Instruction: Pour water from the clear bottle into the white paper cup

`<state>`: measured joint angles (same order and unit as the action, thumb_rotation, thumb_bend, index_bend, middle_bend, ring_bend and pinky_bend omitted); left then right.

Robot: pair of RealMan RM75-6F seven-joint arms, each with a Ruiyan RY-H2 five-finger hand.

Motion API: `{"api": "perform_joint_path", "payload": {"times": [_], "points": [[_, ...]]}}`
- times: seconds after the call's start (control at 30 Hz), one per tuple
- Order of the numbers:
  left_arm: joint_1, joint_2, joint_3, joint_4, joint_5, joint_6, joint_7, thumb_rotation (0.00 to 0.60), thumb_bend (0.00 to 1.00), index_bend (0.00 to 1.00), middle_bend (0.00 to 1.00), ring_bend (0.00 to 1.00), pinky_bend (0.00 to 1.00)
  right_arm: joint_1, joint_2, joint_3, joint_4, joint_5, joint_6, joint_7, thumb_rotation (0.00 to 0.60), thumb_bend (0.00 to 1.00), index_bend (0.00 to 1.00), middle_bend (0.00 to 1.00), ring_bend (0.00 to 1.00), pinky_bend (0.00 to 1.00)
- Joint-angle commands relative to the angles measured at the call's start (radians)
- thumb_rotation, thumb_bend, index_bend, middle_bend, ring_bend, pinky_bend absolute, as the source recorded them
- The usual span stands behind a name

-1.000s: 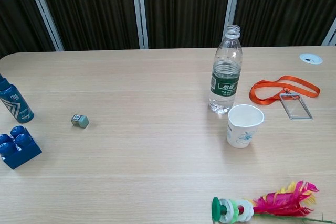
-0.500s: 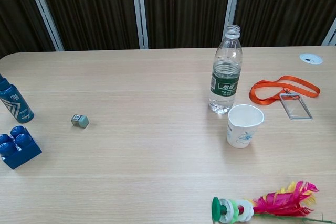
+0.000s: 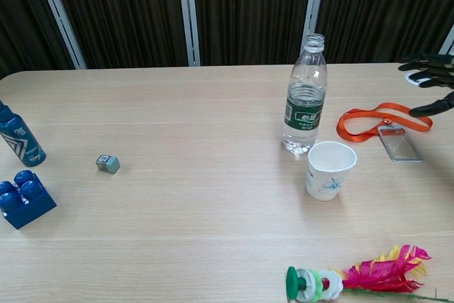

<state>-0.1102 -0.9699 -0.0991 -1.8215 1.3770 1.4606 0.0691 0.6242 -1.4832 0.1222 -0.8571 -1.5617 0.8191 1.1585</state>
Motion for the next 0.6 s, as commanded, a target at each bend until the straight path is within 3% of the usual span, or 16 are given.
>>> {"api": "perform_joint_path", "payload": {"times": [0.03, 0.6], "points": [[-0.003, -0.007, -0.003, 0.0, -0.006, 0.0, 0.012, 0.6, 0.0, 0.0, 0.0, 0.0, 0.0, 0.076, -0.067, -0.026, 0.083, -0.049, -0.023, 0.088, 0.6, 0.0, 0.0, 0.0, 0.0, 0.0], [-0.011, -0.007, -0.015, -0.015, -0.053, -0.016, 0.037, 0.6, 0.0, 0.0, 0.0, 0.0, 0.0, 0.233, -0.191, -0.064, 0.185, -0.065, -0.101, 0.187, 0.6, 0.0, 0.0, 0.0, 0.0, 0.0]]}}
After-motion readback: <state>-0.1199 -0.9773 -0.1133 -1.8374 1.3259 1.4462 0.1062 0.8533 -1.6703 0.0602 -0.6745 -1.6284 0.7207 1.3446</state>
